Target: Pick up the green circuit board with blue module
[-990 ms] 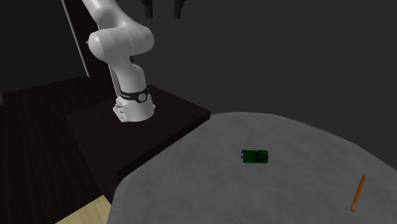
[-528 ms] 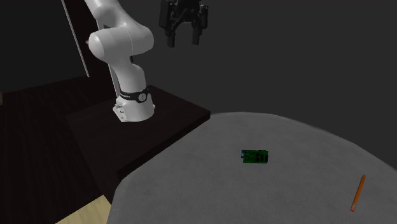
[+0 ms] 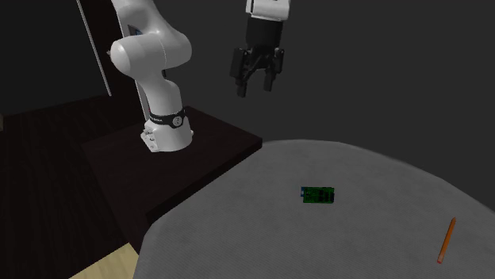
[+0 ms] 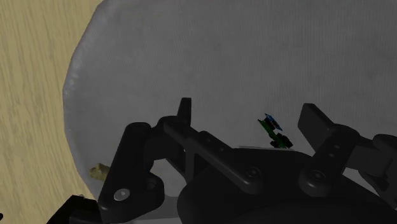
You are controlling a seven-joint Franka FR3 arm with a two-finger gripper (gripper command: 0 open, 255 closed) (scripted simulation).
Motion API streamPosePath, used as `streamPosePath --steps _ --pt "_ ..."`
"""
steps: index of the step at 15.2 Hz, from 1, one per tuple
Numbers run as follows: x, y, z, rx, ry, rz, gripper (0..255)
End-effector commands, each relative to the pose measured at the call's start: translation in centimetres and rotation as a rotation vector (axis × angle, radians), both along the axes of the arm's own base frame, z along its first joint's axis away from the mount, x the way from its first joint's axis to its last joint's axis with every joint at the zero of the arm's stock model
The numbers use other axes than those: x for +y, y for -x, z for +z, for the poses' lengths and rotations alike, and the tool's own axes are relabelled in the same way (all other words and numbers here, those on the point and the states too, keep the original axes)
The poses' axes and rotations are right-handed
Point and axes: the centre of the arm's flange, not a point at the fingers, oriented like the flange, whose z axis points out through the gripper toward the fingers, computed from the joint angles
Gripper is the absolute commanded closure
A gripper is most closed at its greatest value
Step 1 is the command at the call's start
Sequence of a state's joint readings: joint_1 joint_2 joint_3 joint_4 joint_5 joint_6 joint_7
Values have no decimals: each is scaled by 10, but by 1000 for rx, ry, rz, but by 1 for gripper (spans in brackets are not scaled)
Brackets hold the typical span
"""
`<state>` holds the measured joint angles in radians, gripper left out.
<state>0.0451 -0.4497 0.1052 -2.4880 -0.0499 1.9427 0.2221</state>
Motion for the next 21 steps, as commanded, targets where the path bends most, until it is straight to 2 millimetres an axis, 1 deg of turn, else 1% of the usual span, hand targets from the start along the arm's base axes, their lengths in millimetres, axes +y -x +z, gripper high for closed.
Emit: streamPosePath --steps 1,11,21 --pt "9 -13 -24 -3 5 -8 0" --pt "52 -77 -134 -11 34 -45 0" --pt "89 -142 -244 -18 63 -82 0"
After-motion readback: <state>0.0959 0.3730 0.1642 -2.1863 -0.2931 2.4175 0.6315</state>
